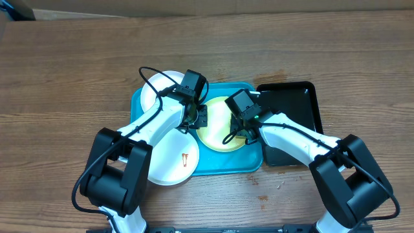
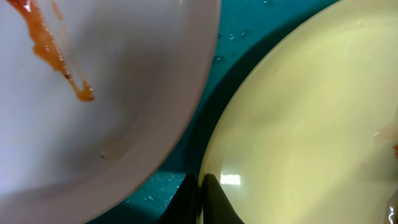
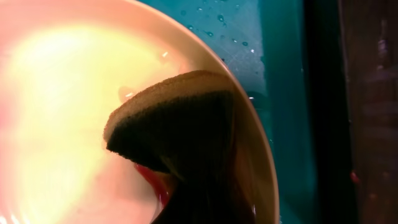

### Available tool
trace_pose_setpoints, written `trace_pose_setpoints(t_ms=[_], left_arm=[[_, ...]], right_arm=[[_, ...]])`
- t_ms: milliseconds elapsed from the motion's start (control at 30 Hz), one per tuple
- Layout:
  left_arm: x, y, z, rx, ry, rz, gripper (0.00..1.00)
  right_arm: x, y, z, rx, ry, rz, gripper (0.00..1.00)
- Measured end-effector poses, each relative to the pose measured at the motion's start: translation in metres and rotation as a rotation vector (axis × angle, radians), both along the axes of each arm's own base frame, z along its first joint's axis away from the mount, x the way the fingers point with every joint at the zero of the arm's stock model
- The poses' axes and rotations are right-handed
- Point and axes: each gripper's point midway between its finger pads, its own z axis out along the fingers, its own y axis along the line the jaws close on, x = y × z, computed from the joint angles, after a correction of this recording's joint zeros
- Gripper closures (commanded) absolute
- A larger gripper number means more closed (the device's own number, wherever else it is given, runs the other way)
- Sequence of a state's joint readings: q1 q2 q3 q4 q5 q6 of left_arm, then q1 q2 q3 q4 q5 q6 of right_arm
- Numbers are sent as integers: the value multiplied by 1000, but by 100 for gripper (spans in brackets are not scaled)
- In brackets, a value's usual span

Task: Clean dirty plates on tray and stack at the side
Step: 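Scrub the yellow plate with the sponge while the left gripper holds it, then return the sponge to the black tray with the right gripper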

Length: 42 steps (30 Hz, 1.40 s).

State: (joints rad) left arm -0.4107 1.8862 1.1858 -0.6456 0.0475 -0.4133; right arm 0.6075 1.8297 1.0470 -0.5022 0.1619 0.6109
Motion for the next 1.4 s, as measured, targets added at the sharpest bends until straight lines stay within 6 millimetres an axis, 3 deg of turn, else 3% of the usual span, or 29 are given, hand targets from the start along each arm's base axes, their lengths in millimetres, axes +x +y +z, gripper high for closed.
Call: trace_pose_setpoints(t_ms=[733, 1000, 1133, 1267, 1400], left_arm=[[1, 5, 0, 25, -6, 6, 96], [1, 5, 0, 25, -6, 6, 96], [1, 5, 0, 25, -7, 6, 96], [1, 5, 0, 25, -7, 6, 96], [1, 5, 0, 25, -7, 6, 96]], right_arm=[[-7, 38, 2, 238, 70, 17, 96], [-10, 55, 7, 412, 145, 74, 96], [2, 54, 24, 591, 197, 105, 96], [27, 48, 63, 822, 169, 172, 96], [34, 32, 93, 990, 174, 216, 96]])
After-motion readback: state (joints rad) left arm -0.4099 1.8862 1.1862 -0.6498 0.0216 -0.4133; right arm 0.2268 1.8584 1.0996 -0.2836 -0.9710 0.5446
